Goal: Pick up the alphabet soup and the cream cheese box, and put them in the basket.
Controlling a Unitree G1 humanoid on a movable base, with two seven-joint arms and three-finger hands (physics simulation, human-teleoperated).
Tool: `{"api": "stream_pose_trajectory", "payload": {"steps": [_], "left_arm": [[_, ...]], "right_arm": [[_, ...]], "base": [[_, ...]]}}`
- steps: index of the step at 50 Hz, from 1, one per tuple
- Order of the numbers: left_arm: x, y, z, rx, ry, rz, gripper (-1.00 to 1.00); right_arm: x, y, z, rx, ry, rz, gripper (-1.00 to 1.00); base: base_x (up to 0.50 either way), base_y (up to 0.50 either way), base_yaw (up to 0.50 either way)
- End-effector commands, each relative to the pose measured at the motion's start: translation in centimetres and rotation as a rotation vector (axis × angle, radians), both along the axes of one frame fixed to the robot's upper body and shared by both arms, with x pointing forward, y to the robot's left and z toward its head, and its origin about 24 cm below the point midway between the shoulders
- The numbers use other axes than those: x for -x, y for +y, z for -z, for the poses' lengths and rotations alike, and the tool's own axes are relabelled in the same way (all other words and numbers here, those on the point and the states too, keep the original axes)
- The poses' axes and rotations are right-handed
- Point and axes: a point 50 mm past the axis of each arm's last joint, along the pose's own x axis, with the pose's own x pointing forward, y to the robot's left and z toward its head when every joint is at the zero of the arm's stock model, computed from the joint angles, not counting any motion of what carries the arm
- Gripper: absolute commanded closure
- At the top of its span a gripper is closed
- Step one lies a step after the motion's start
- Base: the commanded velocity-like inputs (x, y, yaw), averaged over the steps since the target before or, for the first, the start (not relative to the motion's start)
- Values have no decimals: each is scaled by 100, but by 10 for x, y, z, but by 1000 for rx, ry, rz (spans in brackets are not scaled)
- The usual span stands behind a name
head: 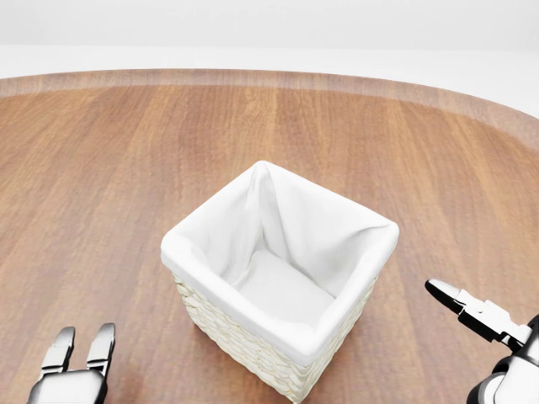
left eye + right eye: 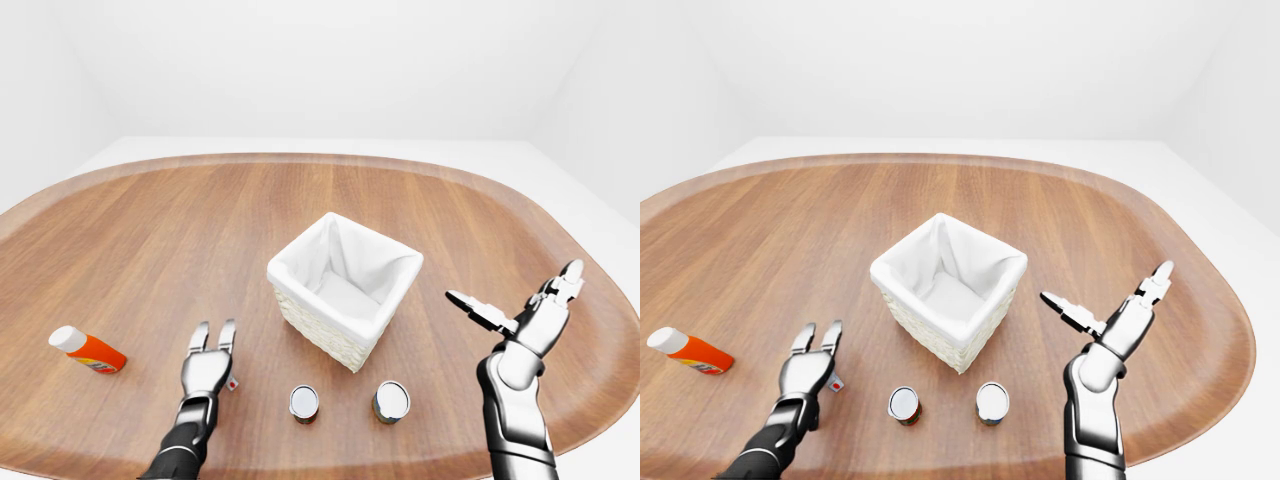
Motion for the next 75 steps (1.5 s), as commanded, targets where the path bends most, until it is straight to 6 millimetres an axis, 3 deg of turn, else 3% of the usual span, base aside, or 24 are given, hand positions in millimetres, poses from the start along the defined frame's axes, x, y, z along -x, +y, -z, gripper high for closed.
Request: {"api": "stream_pose_trajectory", "payload": {"steps": [1,50,52,54,56,57,58,66,75], "left_arm": [[11,1,18,12,139,-19,-100],[21,-1,28,18,234,-46,-100],[22,0,29,18,236,-48,-72],[22,0,29,17,238,-49,-28],[22,1,29,16,237,-51,-17],[22,1,28,16,237,-50,4],[22,1,29,23,236,-50,44],[24,2,29,18,241,-54,78],[26,3,30,17,246,-60,76]], "right_arm": [[0,0,0,-1,2,0,-100],[0,0,-1,2,-4,0,-100],[0,0,-1,2,-2,0,-100],[0,1,-1,4,-4,-1,-100],[0,0,-1,4,-3,-1,-100],[0,0,-1,4,-3,-1,-100],[0,0,-1,4,-3,0,-100],[0,0,-1,4,-3,0,-100],[1,1,-2,4,-4,0,-100]], "base": [[0,0,0],[0,0,0],[0,0,0],[0,0,0],[0,0,0],[0,0,0],[0,0,0],[0,0,0],[0,0,0]]}}
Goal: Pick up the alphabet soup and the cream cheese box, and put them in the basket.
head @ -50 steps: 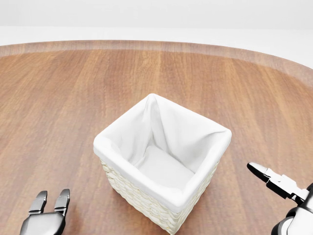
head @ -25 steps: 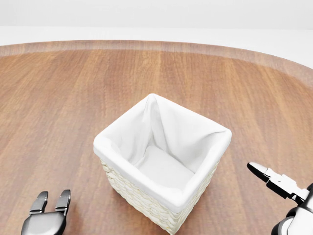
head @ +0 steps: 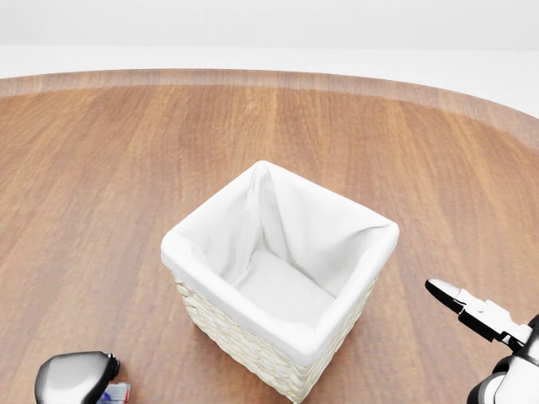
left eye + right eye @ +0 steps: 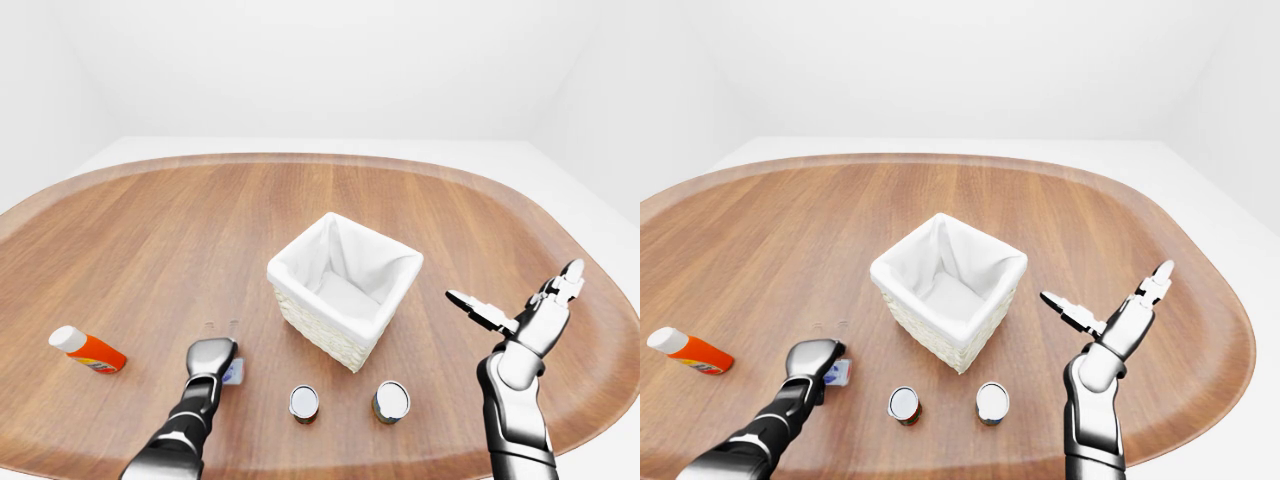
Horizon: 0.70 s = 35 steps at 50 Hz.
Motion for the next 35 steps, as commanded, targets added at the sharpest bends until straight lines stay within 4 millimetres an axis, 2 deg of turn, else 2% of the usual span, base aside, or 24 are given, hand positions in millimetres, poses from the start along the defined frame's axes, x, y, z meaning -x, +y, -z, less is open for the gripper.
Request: {"api": "stream_pose_trajectory", "payload": {"steps": [1,5,8,11,12,15,35], "left_arm": [[53,4,33,28,160,-47,77],[54,5,33,27,161,-48,80],[53,6,33,28,159,-52,69],[53,6,33,25,159,-50,80],[54,6,33,23,160,-48,93],[55,6,33,21,164,-45,100],[57,11,33,15,161,-44,100]], "right_arm": [[0,0,0,0,-1,0,-100],[0,0,0,0,-1,0,-100],[0,0,-1,1,0,0,-100],[0,0,0,0,0,1,-100],[0,0,-1,0,0,0,-100],[0,0,0,0,0,0,-100],[-1,0,1,2,7,-1,-100]], "base": [[0,0,0],[0,0,0],[0,0,0],[0,0,0],[0,0,0],[0,0,0],[0,0,0]]}}
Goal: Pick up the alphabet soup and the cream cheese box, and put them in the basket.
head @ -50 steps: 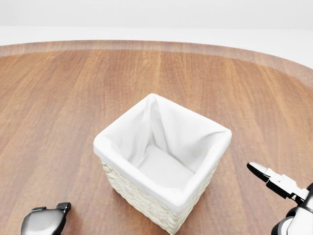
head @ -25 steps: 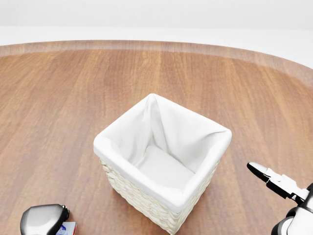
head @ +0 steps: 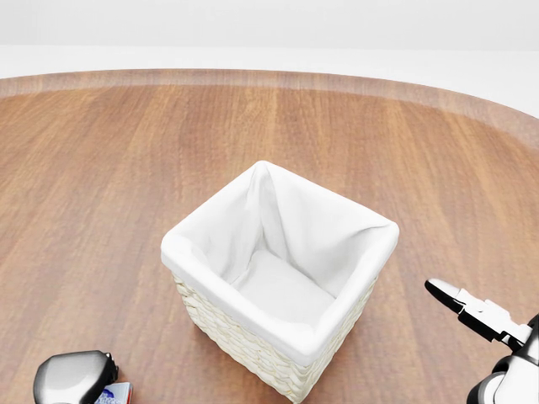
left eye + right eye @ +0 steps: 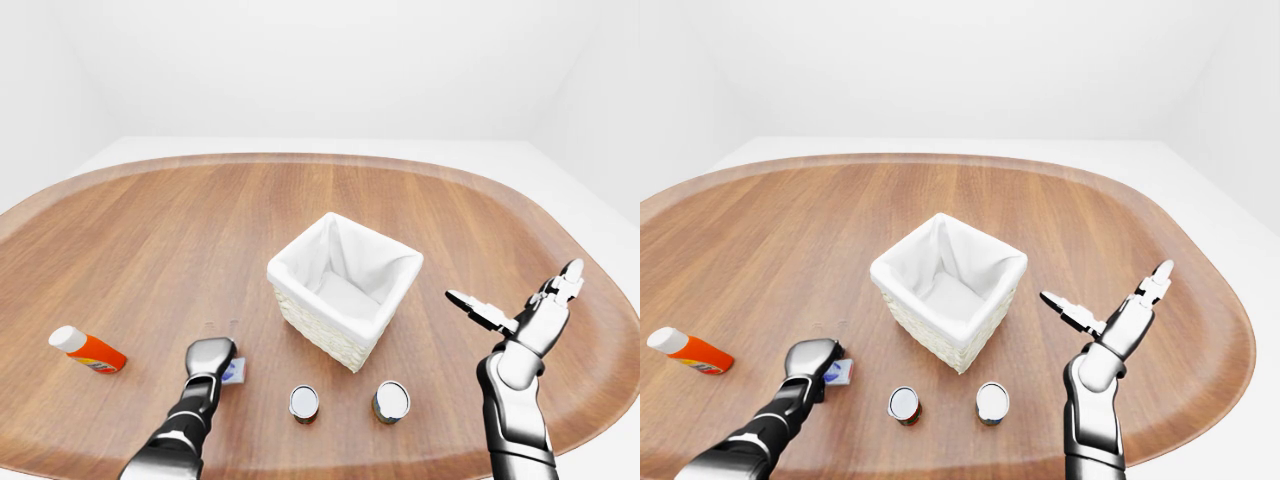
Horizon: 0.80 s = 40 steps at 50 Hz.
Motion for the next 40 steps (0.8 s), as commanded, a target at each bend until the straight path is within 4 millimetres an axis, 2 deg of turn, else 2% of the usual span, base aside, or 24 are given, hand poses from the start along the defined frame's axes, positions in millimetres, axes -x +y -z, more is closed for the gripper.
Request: {"api": "stream_pose_trajectory", "payload": {"steps": [1,17,25,40], "left_arm": [[58,10,33,3,161,-35,100],[58,15,27,0,89,-14,100],[60,20,8,-22,-66,-10,100],[65,23,-12,-36,-108,-30,100]], "right_arm": [[0,0,2,0,6,-1,-100],[-1,0,3,-1,14,-1,-100],[0,0,1,1,4,-2,-100],[0,0,1,1,2,-2,-100]], "base": [[0,0,0],[0,0,0],[0,0,0],[0,0,0]]}}
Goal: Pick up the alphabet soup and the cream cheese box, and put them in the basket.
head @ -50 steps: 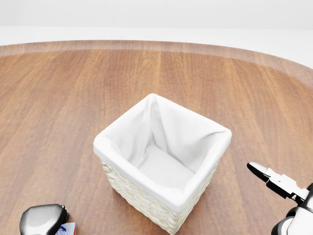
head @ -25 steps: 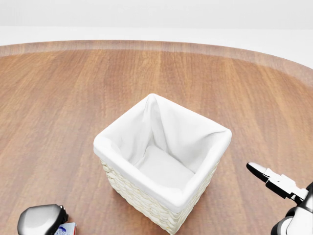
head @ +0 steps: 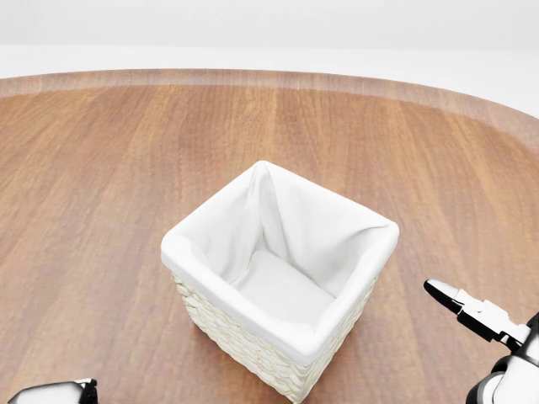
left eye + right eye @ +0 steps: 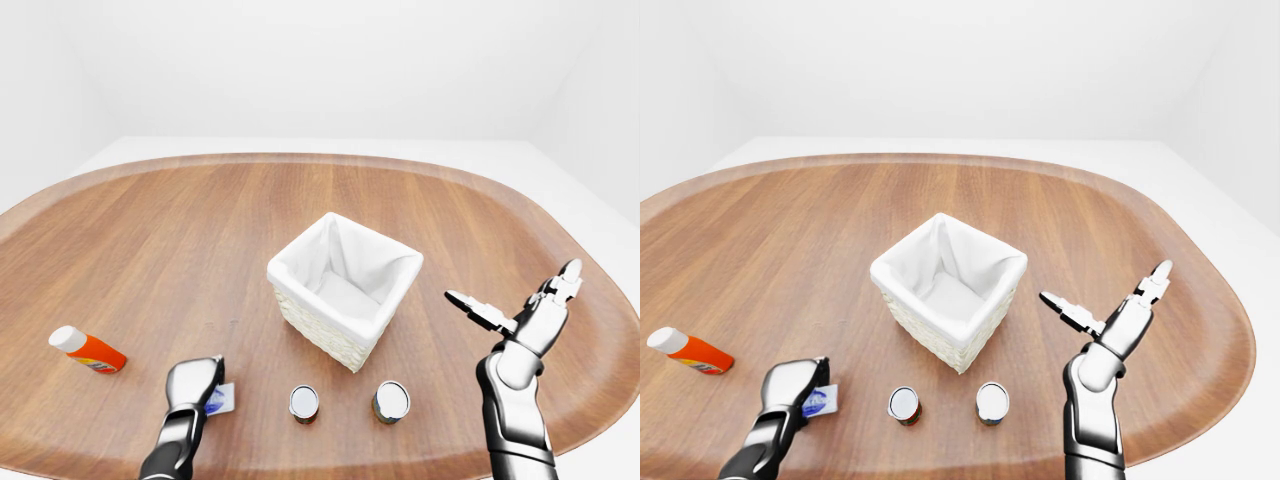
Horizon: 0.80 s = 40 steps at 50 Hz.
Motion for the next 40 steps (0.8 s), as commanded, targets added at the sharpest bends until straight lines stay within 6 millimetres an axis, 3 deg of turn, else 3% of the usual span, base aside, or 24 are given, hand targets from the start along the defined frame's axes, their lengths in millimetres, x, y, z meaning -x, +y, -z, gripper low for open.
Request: {"api": "stream_pose_trajectory", "payload": {"steps": [1,8,18,27,32,40], "left_arm": [[23,9,-8,-42,-8,-24,100],[23,9,-13,-40,-24,-25,100],[7,4,-15,-24,-71,-27,100],[-8,-12,-48,-19,-124,10,100],[-22,-19,-80,-3,-177,16,100],[-33,-22,-102,-19,-216,4,100]], "right_arm": [[0,0,0,-1,1,1,-100],[0,0,0,1,-1,1,-100],[0,0,0,2,-1,0,-100],[-1,0,2,1,9,-1,-100],[0,0,1,0,5,-1,-100],[0,0,1,0,5,0,-100]], "base": [[0,0,0],[0,0,0],[0,0,0],[0,0,0],[0,0,0],[0,0,0]]}}
